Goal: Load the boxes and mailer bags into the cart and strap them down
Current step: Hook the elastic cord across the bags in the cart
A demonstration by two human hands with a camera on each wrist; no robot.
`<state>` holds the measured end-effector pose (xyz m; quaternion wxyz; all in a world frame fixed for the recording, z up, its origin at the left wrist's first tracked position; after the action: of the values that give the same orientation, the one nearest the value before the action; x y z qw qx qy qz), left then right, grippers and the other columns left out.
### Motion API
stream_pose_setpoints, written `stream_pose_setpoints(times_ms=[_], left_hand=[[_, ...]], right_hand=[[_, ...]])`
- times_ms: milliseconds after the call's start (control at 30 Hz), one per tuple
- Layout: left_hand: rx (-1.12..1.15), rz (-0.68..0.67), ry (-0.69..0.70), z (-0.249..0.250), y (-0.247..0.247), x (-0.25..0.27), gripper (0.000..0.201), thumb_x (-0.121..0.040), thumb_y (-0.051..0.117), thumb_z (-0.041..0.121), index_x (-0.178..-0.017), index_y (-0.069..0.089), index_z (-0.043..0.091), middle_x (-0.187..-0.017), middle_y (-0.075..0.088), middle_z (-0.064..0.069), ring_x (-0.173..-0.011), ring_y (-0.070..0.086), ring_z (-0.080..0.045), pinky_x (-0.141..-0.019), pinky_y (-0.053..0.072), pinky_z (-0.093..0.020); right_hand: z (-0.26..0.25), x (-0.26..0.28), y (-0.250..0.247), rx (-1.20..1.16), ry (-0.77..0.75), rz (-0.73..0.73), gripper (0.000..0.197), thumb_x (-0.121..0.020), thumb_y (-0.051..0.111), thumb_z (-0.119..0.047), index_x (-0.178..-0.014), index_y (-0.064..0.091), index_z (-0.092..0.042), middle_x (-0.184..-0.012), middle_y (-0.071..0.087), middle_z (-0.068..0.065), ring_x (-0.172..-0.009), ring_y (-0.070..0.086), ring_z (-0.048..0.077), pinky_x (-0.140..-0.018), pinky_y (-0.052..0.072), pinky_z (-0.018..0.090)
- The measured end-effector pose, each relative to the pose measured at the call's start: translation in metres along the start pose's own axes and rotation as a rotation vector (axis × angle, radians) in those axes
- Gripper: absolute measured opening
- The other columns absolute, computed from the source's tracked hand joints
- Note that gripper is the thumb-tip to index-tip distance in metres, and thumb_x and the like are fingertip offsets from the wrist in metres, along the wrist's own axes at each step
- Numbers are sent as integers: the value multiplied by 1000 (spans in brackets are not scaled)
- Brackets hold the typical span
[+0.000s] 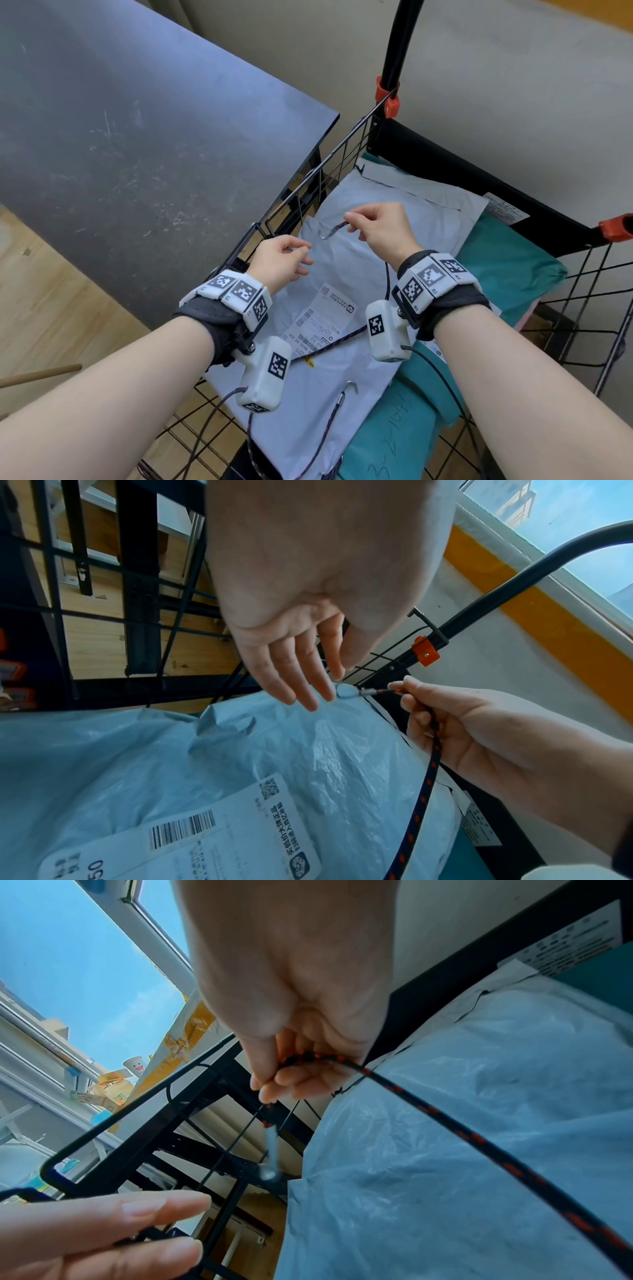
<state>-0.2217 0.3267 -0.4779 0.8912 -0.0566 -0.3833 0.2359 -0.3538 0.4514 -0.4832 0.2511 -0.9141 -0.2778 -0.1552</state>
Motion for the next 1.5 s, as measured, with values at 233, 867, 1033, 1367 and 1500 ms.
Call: stream_pose_setpoints(times_ms=[233, 867, 1033, 1367, 1500], left_hand=[[-11, -7, -16, -5, -7, -1, 18, -96, 48, 12, -107, 62, 10, -83, 65, -3, -70, 61, -15, -65, 50, -21], [-38, -48, -63, -22, -14, -2, 19, -96, 47, 9, -109, 61, 9, -82, 63, -2, -68, 60, -14, -67, 50, -23], [-17, -52, -61, -22, -16, -2, 19, -96, 47, 8, -110, 61, 7, -80, 63, -2, -68, 60, -16, -67, 50, -24], [95, -38, -87, -14, -13, 0, 22, -99, 45, 23, -116, 56, 15, -85, 65, -3, -70, 62, -17, -77, 54, -31], [200, -35, -126, -5, -5, -2, 21, -99, 41, 38, -110, 53, 24, -93, 68, -5, -77, 65, -20, -85, 53, -37]], right_hand=[[-5, -9, 2, -58, -91, 118, 14, -80, 72, -6, -94, 75, -8, -81, 71, 2, -75, 69, 15, -82, 57, 32], [-26, -47, 60, 220, -188, -153, 41, -89, 41, 11, -109, 70, -11, -115, 68, 5, -113, 59, 19, -102, 46, 35], [-23, -53, 71, 218, -166, -218, 50, -82, 38, 17, -96, 67, -21, -100, 67, 4, -101, 62, 20, -96, 50, 37], [-30, -49, 75, 118, -203, -339, 41, -84, 33, 20, -89, 67, -2, -81, 60, 3, -80, 51, 15, -78, 47, 25], [-29, -46, 69, 128, -217, -378, 37, -90, 34, 16, -99, 66, 0, -74, 51, -15, -64, 50, -14, -64, 36, 3]])
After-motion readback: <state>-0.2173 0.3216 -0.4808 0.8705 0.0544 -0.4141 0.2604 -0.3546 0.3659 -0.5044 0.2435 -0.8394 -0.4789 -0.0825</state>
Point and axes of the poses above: each hand's wrist, its own x-axis away from the middle knuckle, its own y-axis out of the palm, z = x × y, the point moved 4 cm from there along -x, towards the middle knuckle
